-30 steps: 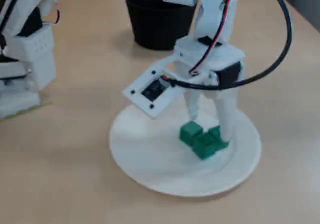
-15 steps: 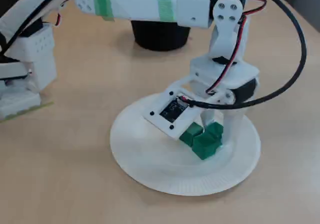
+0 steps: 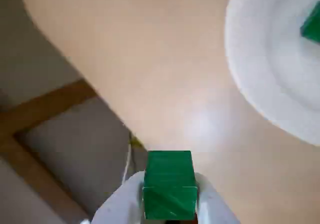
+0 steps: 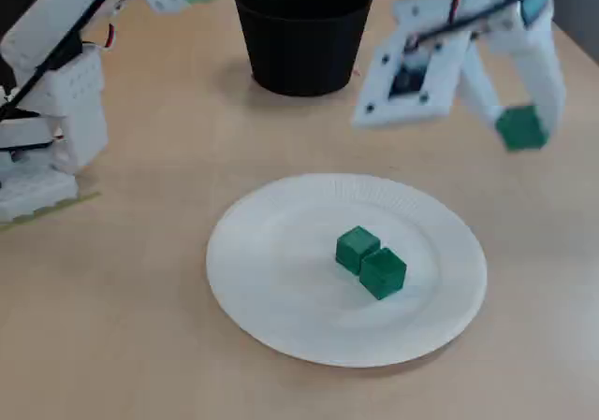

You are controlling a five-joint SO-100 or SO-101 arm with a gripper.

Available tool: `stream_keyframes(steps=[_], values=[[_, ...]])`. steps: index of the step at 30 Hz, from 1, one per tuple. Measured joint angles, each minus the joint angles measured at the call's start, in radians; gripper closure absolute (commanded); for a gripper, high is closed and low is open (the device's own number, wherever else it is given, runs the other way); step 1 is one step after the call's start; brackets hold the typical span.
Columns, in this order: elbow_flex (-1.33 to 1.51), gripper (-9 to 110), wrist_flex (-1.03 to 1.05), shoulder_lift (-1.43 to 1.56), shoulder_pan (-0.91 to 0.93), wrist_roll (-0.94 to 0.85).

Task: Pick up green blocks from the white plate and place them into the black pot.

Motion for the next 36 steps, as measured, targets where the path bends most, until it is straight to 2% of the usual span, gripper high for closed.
stream_keyframes(steps=[5, 10, 14, 20, 36], values=[[-0.083, 104, 0.000, 0.169, -0.262, -0.169], [-0.167, 104, 0.002, 0.173, -0.607, -0.322], [-0.172, 104, 0.008, 0.130, -0.816, -0.388], [-0.012, 104, 0.009, 0.121, -0.899, -0.380], [0.845, 104, 0.008, 0.399, -0.939, -0.365]])
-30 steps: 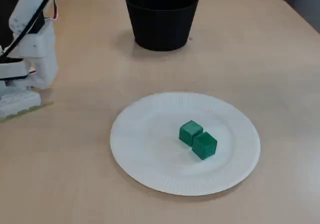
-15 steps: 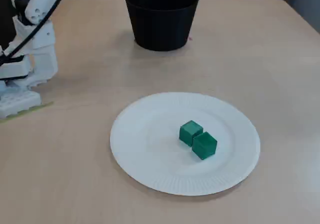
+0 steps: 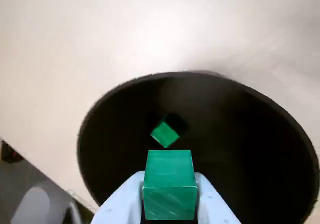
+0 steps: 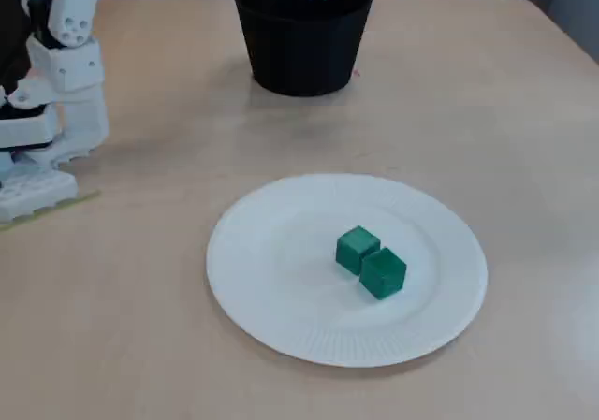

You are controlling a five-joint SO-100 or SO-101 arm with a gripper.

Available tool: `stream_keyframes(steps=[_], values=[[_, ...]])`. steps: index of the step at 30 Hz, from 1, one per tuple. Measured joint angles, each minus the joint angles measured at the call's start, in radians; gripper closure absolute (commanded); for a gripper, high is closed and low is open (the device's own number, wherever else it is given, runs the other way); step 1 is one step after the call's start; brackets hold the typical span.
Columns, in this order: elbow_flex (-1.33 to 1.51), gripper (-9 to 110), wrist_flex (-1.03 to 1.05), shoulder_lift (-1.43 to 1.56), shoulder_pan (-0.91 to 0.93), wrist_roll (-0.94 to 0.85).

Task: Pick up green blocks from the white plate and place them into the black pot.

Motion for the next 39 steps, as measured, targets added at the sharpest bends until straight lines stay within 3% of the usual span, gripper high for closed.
stream_keyframes(steps=[6, 7, 9, 11, 15, 17, 21, 26, 33, 39], values=[[0.173, 104, 0.000, 0.063, -0.012, -0.009], [0.187, 100, 0.000, 0.063, -0.012, -0.009], [0.199, 77, 0.000, 0.063, -0.012, -0.015], [0.218, 64, -0.002, 0.087, -0.012, -0.052], [0.218, 58, -0.002, 0.140, -0.012, -0.103], [0.218, 63, -0.002, 0.149, -0.011, -0.114], [0.218, 93, -0.002, 0.172, 0.002, -0.107], [0.218, 104, -0.002, 0.265, 0.092, -0.127], [0.222, 104, -0.006, 0.428, 0.439, -0.169], [0.268, 104, -0.005, 0.388, 0.819, -0.348]])
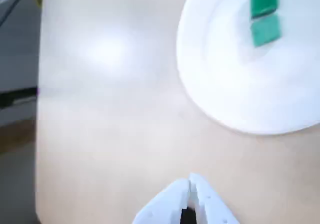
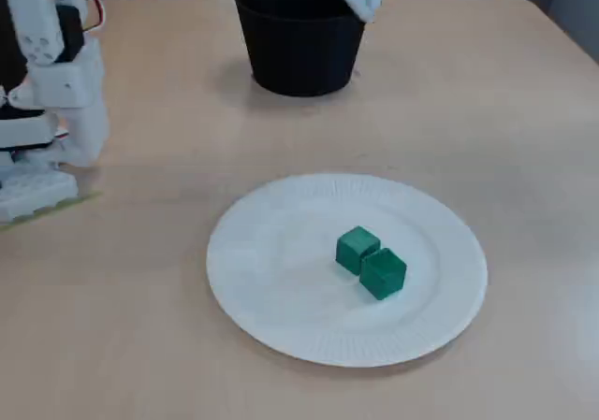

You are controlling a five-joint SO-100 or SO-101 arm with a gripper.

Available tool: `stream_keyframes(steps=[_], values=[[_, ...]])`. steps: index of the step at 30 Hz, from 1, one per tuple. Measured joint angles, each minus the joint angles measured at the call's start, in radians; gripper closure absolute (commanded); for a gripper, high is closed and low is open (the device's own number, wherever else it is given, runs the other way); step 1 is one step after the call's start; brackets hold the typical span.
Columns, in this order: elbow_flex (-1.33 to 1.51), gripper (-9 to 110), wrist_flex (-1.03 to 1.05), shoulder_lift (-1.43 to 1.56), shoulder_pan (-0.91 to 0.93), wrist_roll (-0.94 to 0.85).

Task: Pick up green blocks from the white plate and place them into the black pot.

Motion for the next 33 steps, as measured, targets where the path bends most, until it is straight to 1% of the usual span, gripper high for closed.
stream_keyframes(steps=[5, 11, 17, 21, 22, 24, 25, 28, 29, 33], values=[[0.005, 104, -0.002, -0.112, 0.192, -0.187], [0.003, 104, -0.003, -0.245, 0.318, -0.368], [-0.060, 104, -0.005, -0.425, 0.313, -0.453], [-0.124, 104, -0.005, -0.529, 0.339, -0.474], [-0.146, 98, -0.005, -0.552, 0.345, -0.474], [-0.186, 81, -0.005, -0.591, 0.351, -0.474], [-0.199, 75, -0.005, -0.597, 0.351, -0.477], [-0.239, 63, -0.003, -0.601, 0.367, -0.485], [-0.245, 61, -0.003, -0.601, 0.373, -0.486], [-0.250, 62, -0.003, -0.601, 0.400, -0.494]])
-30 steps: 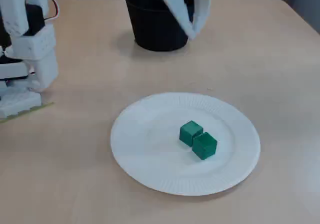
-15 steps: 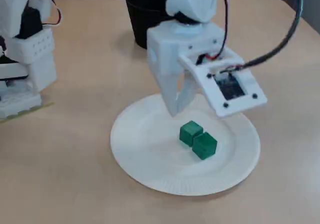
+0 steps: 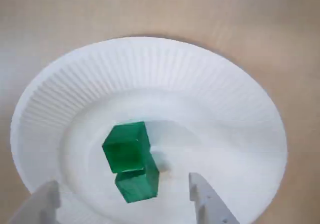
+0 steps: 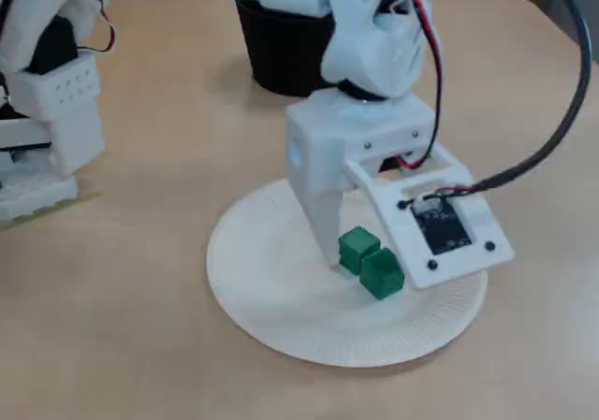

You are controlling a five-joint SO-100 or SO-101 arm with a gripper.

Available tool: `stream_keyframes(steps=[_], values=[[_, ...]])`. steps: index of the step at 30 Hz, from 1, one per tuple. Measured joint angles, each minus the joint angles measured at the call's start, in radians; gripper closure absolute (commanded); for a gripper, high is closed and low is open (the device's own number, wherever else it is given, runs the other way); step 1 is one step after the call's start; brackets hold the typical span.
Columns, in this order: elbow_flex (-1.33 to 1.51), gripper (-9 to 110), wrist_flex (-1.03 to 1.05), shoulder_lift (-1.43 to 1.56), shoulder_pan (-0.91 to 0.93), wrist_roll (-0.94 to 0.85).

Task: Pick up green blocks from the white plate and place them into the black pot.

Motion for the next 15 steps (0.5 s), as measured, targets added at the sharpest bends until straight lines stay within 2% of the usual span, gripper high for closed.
stream_keyframes(steps=[15], values=[[-0.035, 63, 0.000, -0.081, -0.025, -0.003]])
